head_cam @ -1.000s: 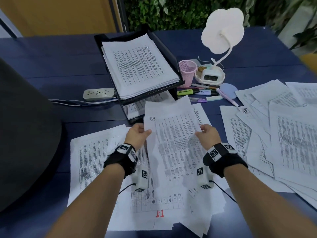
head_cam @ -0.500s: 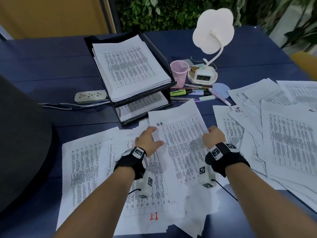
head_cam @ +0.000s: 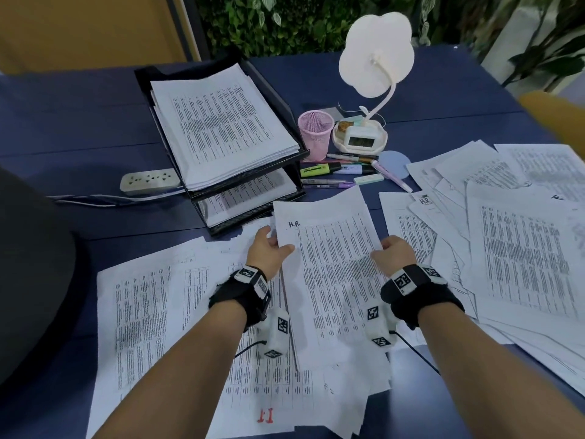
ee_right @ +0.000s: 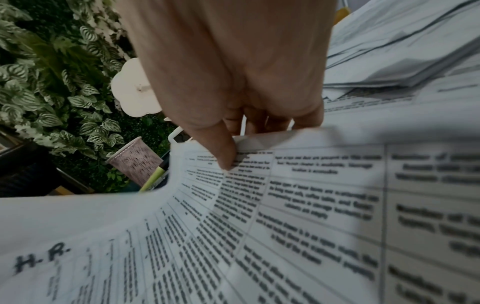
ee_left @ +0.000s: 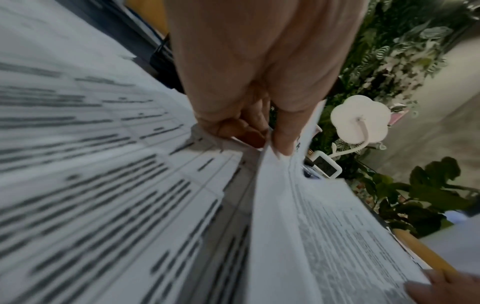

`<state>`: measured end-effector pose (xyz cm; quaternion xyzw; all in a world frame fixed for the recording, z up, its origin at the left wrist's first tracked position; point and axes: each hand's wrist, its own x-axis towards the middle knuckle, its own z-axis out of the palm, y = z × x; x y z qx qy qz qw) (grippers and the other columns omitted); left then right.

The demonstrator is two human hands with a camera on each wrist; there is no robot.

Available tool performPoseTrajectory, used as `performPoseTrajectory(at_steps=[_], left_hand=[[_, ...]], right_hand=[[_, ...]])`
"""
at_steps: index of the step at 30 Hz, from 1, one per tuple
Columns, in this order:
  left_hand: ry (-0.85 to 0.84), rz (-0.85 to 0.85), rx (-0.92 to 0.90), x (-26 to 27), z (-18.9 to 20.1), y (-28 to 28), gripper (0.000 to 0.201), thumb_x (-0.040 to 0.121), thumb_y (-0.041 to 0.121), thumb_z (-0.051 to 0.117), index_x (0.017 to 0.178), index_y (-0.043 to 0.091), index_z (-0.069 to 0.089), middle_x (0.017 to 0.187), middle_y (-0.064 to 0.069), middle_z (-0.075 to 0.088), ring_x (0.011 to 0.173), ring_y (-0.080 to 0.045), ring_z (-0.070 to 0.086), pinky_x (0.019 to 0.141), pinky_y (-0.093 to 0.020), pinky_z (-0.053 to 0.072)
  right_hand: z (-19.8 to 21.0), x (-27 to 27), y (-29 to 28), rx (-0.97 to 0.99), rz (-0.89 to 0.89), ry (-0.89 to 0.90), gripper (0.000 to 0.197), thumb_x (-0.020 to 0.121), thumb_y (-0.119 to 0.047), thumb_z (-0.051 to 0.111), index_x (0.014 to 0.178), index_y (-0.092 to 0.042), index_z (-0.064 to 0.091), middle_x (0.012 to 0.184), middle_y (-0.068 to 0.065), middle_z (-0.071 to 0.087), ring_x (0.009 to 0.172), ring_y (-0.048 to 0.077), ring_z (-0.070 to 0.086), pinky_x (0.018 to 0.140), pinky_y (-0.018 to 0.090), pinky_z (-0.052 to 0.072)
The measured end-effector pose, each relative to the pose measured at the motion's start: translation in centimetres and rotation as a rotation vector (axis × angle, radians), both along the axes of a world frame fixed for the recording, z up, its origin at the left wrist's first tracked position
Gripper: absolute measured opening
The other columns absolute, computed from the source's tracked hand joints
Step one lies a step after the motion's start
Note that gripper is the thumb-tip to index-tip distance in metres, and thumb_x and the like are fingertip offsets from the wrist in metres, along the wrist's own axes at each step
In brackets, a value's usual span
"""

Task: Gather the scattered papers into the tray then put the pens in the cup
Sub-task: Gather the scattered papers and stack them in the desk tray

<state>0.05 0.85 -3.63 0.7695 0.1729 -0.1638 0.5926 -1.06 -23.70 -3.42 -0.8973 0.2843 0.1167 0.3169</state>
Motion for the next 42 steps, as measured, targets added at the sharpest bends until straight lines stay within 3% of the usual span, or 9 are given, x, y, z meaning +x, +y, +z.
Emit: performPoseTrajectory(at_steps=[5, 9, 13, 16, 20, 23, 30, 36, 42], left_hand=[[-0.104, -0.064, 0.082, 0.8, 0.8, -0.1, 0.023, 0.084, 0.002, 0.064, 0.103, 0.016, 0.064, 0.105, -0.012, 0.070, 0.093, -0.029, 0.067, 0.088, -0.045, 0.054], [-0.131, -0.021, -0.139, 1.0, 2.1, 0.4, 0.023, 0.089, -0.001, 0.059, 0.109, 0.010, 0.062, 0.104, -0.007, 0.069, 0.085, -0.019, 0.066, 0.075, -0.031, 0.055], [-0.144, -0.067, -0.094, 1.3, 2.2, 0.6, 0.016, 0.091, 0.003, 0.057, 0.102, 0.014, 0.060, 0.095, -0.004, 0.068, 0.076, -0.019, 0.064, 0.058, -0.026, 0.049], [-0.112, -0.271, 0.264, 1.5, 2.2, 1.4, 0.013, 0.090, 0.015, 0.059, 0.102, 0.018, 0.059, 0.094, 0.002, 0.065, 0.080, -0.019, 0.060, 0.065, -0.026, 0.047], [0.030, -0.720, 0.828, 1.1, 2.9, 3.4, 0.045, 0.076, 0.036, 0.071, 0.117, 0.025, 0.056, 0.118, 0.008, 0.056, 0.107, -0.017, 0.055, 0.094, -0.032, 0.044], [0.019, -0.886, 1.052, 0.5, 2.5, 3.4, 0.060, 0.068, 0.042, 0.078, 0.120, 0.028, 0.052, 0.121, 0.003, 0.050, 0.114, -0.021, 0.049, 0.097, -0.038, 0.038], [0.010, -0.838, 1.064, -0.5, 2.2, 3.2, 0.051, 0.070, 0.034, 0.078, 0.106, 0.023, 0.044, 0.102, -0.002, 0.051, 0.098, -0.025, 0.047, 0.084, -0.034, 0.037], [0.030, -0.704, 0.995, 1.2, 4.2, 4.9, 0.043, 0.090, 0.026, 0.059, 0.131, 0.021, 0.050, 0.134, -0.006, 0.052, 0.115, -0.026, 0.054, 0.093, -0.036, 0.046], [-0.374, -0.402, 1.139, 3.1, 10.2, 4.8, 0.025, 0.093, 0.015, 0.048, 0.116, 0.016, 0.059, 0.097, -0.012, 0.065, 0.085, -0.031, 0.062, 0.069, -0.036, 0.048]], right_hand=[[-0.1, -0.4, -0.5, 0.153, -0.103, -0.057, 0.026, 0.082, -0.013, 0.066, 0.106, -0.007, 0.058, 0.094, 0.008, 0.059, 0.083, 0.023, 0.054, 0.071, 0.025, 0.040], [0.3, -0.8, -0.8, 0.343, -0.210, -0.187, 0.056, 0.079, -0.029, 0.074, 0.123, -0.007, 0.048, 0.110, 0.007, 0.056, 0.096, 0.024, 0.056, 0.085, 0.030, 0.044], [0.3, -0.6, -1.3, 0.301, -0.110, -0.173, 0.033, 0.085, -0.024, 0.068, 0.109, -0.001, 0.060, 0.105, 0.014, 0.063, 0.093, 0.027, 0.059, 0.077, 0.030, 0.043], [0.0, -0.7, -1.7, 0.191, -0.045, -0.082, 0.034, 0.089, -0.019, 0.062, 0.116, 0.002, 0.057, 0.103, 0.013, 0.058, 0.093, 0.026, 0.055, 0.077, 0.028, 0.039], [-0.6, -0.6, -1.9, 0.095, 0.022, 0.013, 0.041, 0.091, -0.018, 0.058, 0.127, 0.000, 0.052, 0.113, 0.013, 0.058, 0.101, 0.029, 0.054, 0.078, 0.026, 0.036], [-0.4, -0.4, -1.9, 0.079, 0.045, 0.045, 0.042, 0.092, -0.014, 0.054, 0.131, 0.001, 0.047, 0.128, 0.019, 0.054, 0.115, 0.033, 0.053, 0.088, 0.030, 0.042], [-0.4, -0.1, -2.0, 0.067, 0.094, 0.072, 0.033, 0.090, -0.007, 0.051, 0.119, 0.008, 0.050, 0.120, 0.026, 0.057, 0.107, 0.038, 0.057, 0.090, 0.041, 0.046], [-0.6, 0.2, -2.2, 0.076, 0.108, 0.086, 0.026, 0.089, -0.006, 0.050, 0.112, 0.006, 0.053, 0.113, 0.025, 0.059, 0.081, 0.026, 0.050, 0.070, 0.029, 0.039], [-0.6, 0.4, -2.2, 0.063, 0.129, 0.098, 0.025, 0.089, -0.003, 0.049, 0.113, 0.005, 0.053, 0.111, 0.023, 0.060, 0.086, 0.028, 0.053, 0.071, 0.026, 0.038]])
